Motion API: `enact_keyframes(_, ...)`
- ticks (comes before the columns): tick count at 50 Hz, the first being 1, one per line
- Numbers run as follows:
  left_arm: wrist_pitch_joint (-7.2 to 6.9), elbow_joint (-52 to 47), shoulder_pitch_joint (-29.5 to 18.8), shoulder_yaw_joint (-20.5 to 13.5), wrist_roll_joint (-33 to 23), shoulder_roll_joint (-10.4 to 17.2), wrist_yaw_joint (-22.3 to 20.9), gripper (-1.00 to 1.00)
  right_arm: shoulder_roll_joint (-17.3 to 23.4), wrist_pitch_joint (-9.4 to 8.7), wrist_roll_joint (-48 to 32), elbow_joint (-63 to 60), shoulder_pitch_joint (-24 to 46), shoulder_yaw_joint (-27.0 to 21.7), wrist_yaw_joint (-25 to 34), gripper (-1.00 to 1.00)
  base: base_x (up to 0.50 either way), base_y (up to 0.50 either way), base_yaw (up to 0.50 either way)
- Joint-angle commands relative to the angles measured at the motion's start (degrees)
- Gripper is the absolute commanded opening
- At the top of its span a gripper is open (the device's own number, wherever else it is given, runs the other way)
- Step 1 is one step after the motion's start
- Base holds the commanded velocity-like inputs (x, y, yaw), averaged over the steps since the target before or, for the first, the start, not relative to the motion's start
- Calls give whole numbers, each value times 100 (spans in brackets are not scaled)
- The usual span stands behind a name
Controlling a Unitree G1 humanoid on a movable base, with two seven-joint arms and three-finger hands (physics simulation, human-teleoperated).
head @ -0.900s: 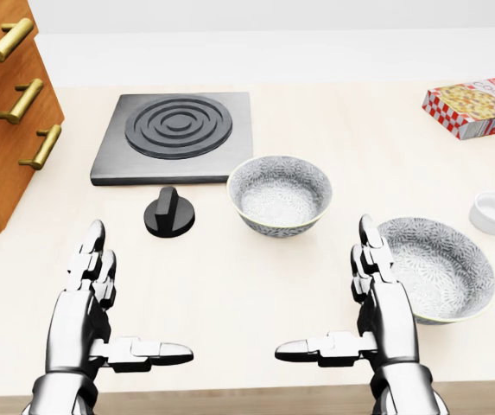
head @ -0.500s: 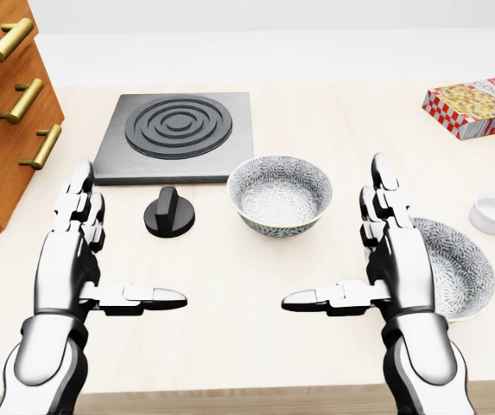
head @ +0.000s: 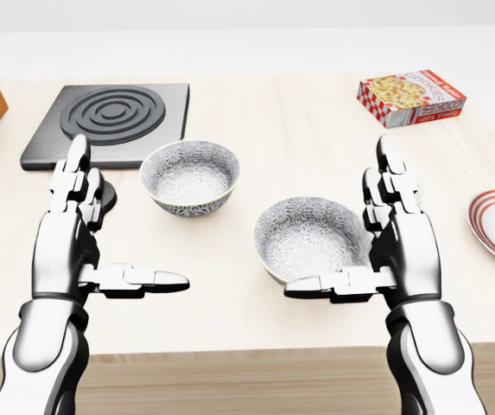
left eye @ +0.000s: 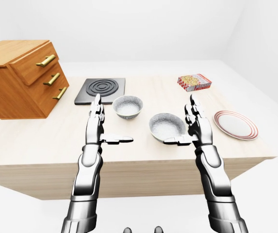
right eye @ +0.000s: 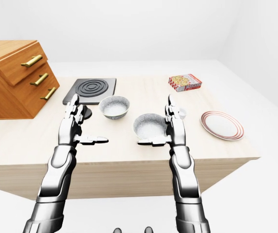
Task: Pick the akita bowl from table center and place it on the plate.
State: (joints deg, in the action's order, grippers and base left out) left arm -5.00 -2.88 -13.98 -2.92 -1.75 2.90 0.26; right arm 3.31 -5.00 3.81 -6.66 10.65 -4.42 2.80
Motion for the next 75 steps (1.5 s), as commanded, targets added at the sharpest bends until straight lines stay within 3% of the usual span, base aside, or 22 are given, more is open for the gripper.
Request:
enact_keyframes(1, 0, -51, -20, 18, -20, -13, 8, 100, 8, 0, 91, -5, 6, -21, 34, 100, 0, -50, 0)
enact_keyframes(27, 0, 67, 39, -46, 39, 29, -29, 100, -23, 0, -1, -9, -169, 71, 216, 100, 18, -49, 0)
enact_keyframes(44, 0, -131, 115, -45, 14, 18, 3, 100, -7, 0, -15, -207, -313, -5, 187, 100, 28, -13, 0)
enact_keyframes(50, 0, 184, -165, -134, -343, 219, 137, 100, 7, 0, -10, -261, -284, -36, 186, 100, 0, 0, 0)
enact_keyframes(55, 0, 988, -733, -396, -637, 600, 230, 100, 13, 0, -22, -184, -242, -37, 175, 100, 0, 0, 0)
enact_keyframes(56, 2, 1402, -973, -436, -829, 785, 278, 100, 12, 0, -25, -156, -226, -38, 167, 100, 0, 0, 0)
enact_keyframes(62, 545, 2787, -1663, -478, -1510, 1282, 383, 100, -4, 0, -66, 17, -124, 10, 112, 100, 0, 0, 0)
enact_keyframes(69, 1000, 4210, -2315, -418, -2177, 1658, 616, 100, -14, 0, -90, 76, -161, 21, 112, 100, 0, 0, 0)
enact_keyframes(75, 1000, 5517, -2850, -224, -2811, 1879, 939, 100, -12, 0, -84, 104, -172, 9, 105, 100, 0, 0, 0)
